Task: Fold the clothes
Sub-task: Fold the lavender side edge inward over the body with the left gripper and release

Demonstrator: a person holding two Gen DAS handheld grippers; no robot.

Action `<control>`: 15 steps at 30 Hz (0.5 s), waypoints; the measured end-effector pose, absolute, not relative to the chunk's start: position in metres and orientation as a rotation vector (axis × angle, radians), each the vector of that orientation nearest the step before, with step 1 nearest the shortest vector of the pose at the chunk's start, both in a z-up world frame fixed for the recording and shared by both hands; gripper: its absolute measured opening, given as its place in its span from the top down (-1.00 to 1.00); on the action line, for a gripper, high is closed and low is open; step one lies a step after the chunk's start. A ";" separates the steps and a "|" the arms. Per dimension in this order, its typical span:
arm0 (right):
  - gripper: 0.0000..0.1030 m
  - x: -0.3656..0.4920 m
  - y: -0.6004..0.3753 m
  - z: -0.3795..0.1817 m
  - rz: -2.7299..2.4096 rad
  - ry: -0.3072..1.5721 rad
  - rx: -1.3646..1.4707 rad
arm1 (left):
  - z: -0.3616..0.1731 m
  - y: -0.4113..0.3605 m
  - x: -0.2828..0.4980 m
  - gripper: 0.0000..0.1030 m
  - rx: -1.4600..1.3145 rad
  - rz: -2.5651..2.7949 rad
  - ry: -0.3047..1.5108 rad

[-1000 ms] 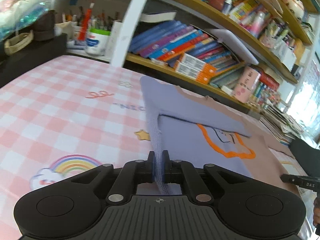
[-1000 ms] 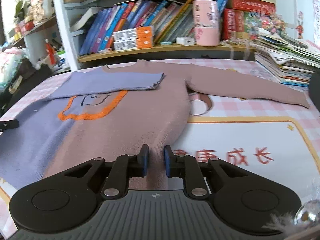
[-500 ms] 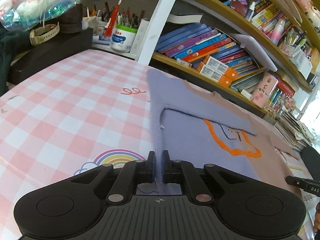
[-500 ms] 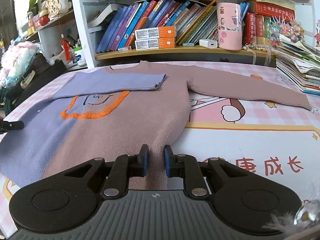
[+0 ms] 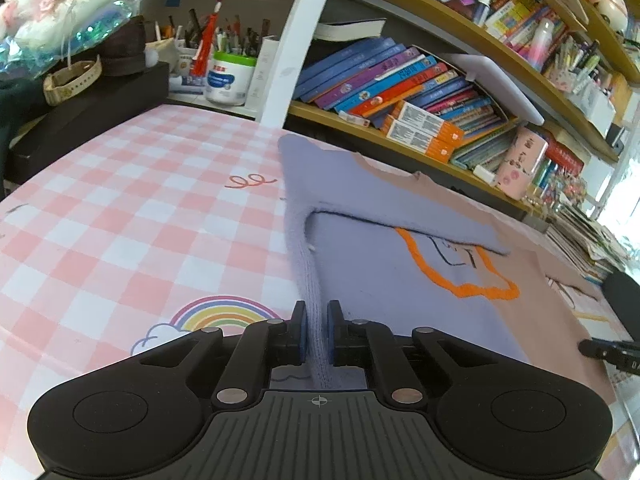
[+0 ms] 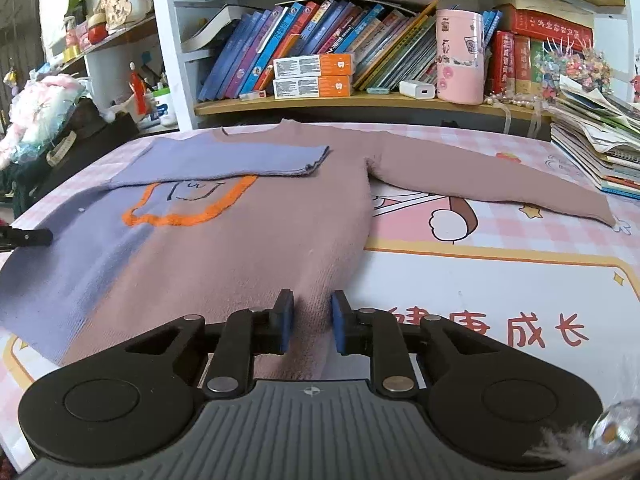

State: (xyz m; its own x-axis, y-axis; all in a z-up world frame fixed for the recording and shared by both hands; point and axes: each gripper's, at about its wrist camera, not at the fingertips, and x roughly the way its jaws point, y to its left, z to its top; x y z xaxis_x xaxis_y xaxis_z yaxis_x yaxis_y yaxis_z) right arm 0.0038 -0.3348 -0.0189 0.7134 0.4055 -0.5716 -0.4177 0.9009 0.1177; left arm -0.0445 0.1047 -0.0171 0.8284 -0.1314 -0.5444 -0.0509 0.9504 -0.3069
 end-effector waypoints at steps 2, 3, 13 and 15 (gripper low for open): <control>0.64 0.004 -0.335 -0.019 0.457 0.629 -0.022 | -0.017 0.105 -0.044 0.84 -0.321 -0.050 0.596; 0.64 0.004 -0.336 -0.019 0.458 0.628 -0.023 | -0.017 0.104 -0.044 0.85 -0.323 -0.053 0.596; 0.64 0.005 -0.340 -0.019 0.395 0.614 0.001 | -0.017 0.099 -0.036 0.85 -0.336 -0.087 0.608; 0.65 0.005 -0.339 -0.019 0.391 0.615 -0.001 | -0.017 0.098 -0.031 0.85 -0.333 -0.087 0.609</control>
